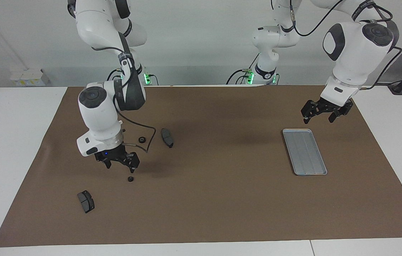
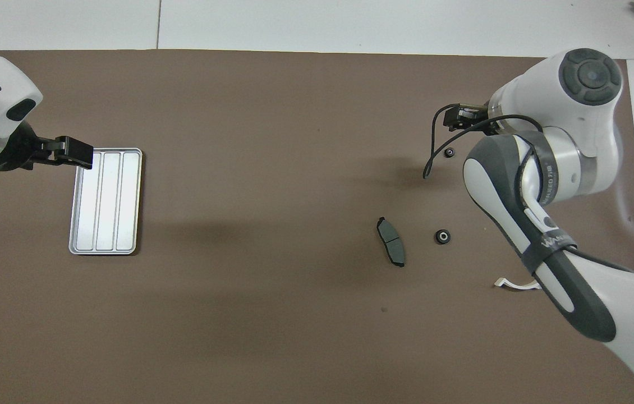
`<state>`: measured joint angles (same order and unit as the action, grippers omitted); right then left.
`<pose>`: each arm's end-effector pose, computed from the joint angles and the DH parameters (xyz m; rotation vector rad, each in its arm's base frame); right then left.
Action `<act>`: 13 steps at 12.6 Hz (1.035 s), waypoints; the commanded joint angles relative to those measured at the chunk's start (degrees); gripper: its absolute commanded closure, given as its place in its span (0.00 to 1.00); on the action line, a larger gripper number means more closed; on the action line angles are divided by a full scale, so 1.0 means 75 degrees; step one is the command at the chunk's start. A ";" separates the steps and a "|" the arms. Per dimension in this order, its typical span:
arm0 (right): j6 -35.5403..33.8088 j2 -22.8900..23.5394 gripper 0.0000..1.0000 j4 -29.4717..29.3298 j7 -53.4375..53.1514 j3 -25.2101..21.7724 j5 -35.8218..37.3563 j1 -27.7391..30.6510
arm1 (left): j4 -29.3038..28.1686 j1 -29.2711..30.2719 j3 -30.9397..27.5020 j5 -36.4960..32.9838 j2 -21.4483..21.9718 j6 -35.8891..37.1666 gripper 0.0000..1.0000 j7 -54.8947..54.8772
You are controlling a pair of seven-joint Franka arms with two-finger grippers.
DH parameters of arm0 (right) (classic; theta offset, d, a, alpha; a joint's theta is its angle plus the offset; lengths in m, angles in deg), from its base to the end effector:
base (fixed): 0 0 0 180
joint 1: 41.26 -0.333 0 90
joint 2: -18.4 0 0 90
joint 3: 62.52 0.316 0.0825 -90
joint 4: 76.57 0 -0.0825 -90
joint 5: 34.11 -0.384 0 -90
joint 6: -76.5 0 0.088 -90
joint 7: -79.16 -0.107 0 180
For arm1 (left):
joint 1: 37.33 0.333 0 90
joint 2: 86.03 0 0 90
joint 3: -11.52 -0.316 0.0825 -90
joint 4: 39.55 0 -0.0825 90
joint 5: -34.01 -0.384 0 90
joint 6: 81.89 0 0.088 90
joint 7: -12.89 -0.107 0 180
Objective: Place bearing gear from tray to pile
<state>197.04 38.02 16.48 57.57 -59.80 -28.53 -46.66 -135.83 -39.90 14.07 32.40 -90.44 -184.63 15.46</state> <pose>0.6662 0.0868 0.4375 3.0842 -0.3020 0.2353 0.5889 -0.0496 0.5478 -3.1184 0.0780 -0.0583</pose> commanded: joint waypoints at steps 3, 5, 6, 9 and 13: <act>-0.1724 -0.1595 0.00 0.0145 0.1552 0.0059 -0.0285 0.0145 | -0.0264 -0.0033 -0.0046 0.0120 0.0248 -0.0153 0.00 -0.0143; -0.2393 -0.2028 0.00 -0.0020 0.1916 0.0012 -0.0626 0.0285 | -0.0322 -0.0009 -0.0046 0.0132 0.0236 -0.0351 0.00 -0.0202; -0.2814 -0.2100 0.00 -0.0299 0.1987 0.0001 -0.0627 0.0309 | -0.0323 -0.0009 -0.0046 0.0132 0.0213 -0.0433 0.00 -0.0226; -0.3824 -0.2182 0.00 -0.0899 0.2606 -0.0035 -0.0557 0.0391 | -0.0323 0.0038 -0.0046 0.0342 0.0178 -0.0598 0.00 -0.0470; -0.4540 -0.2558 0.00 -0.0782 0.2866 -0.0023 -0.0626 0.0637 | -0.0311 0.0038 -0.0058 0.0343 0.0166 -0.0587 0.00 -0.0859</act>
<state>164.68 19.65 10.23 76.51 -60.29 -31.77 -43.47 -136.47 -39.82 13.82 33.90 -90.43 -187.81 10.60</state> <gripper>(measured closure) 0.000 0.000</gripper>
